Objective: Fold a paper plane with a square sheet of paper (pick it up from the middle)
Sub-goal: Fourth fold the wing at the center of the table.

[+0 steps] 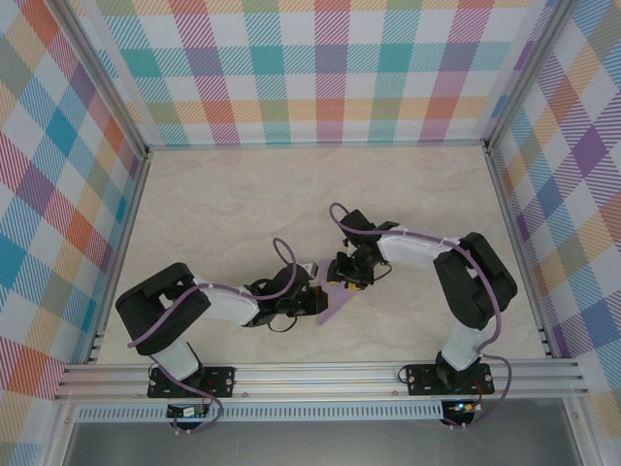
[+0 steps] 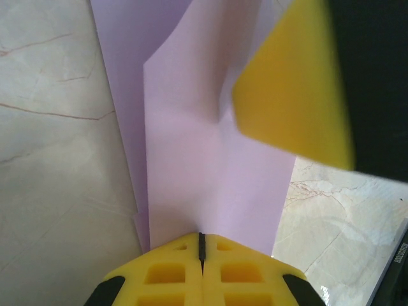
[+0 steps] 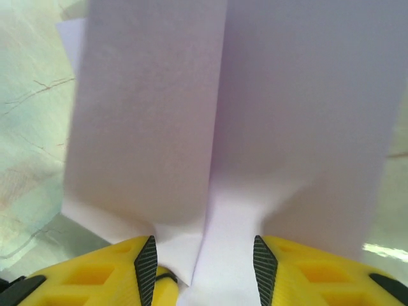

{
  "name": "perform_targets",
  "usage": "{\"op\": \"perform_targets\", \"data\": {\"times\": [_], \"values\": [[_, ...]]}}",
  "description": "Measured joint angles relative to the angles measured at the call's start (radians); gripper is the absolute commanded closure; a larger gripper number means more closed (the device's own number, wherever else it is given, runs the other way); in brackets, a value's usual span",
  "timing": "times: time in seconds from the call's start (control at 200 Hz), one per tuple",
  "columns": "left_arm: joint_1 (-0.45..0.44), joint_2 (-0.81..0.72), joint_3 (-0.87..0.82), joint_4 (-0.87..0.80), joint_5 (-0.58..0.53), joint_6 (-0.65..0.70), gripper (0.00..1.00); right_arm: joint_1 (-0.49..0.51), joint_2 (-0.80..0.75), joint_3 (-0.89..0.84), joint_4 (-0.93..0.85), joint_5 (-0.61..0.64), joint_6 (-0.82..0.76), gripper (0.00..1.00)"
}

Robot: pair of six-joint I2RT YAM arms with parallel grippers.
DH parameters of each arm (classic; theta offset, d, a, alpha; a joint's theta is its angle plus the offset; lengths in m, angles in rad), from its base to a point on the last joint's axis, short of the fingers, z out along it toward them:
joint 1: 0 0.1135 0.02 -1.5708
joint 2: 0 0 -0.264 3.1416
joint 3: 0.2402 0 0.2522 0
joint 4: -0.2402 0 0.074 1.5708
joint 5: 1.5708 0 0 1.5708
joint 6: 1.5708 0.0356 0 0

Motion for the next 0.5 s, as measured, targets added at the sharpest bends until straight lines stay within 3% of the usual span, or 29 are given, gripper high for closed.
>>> {"op": "perform_targets", "data": {"times": [0.205,0.365,0.5], "values": [[0.0,0.0,0.01,-0.025,-0.002,0.0,1.0,-0.004,-0.123,-0.045,0.087,-0.032,-0.086,0.72],[0.0,-0.001,0.015,-0.037,-0.003,-0.004,1.0,-0.008,-0.121,-0.092,0.148,-0.089,-0.131,0.86],[-0.002,-0.001,0.021,-0.05,-0.01,-0.016,1.0,-0.008,-0.08,-0.111,0.19,-0.131,-0.159,0.92]]}}
